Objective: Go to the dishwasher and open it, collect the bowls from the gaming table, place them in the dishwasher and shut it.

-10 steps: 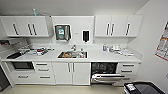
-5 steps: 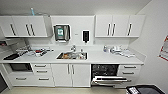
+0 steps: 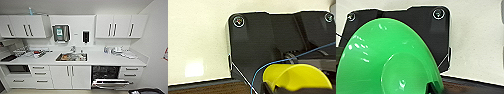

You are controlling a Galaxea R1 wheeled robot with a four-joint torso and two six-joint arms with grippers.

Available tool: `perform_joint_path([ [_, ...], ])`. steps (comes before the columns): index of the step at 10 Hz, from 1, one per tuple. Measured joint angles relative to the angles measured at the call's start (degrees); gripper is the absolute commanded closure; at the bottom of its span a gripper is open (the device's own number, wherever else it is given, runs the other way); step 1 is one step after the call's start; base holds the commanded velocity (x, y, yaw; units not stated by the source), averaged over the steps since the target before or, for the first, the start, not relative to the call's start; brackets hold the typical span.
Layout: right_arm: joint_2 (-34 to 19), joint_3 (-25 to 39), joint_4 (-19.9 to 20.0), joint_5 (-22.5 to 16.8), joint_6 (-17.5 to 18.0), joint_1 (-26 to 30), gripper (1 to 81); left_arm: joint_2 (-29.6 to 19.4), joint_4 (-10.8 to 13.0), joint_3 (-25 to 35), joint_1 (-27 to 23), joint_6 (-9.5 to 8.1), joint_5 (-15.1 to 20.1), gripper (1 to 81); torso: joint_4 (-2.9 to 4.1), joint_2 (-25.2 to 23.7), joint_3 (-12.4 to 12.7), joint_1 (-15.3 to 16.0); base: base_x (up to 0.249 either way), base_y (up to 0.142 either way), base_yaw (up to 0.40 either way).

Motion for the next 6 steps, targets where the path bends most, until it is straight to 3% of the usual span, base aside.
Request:
perform_joint_path([
  [6,0.2,0.0,0.0,0.0,0.0,0.0,81.1,0.0,0.0,0.0,0.0,0.00,0.0,81.1,0.00,0.0,0.0,0.0,0.126,0.000,0.000],
])
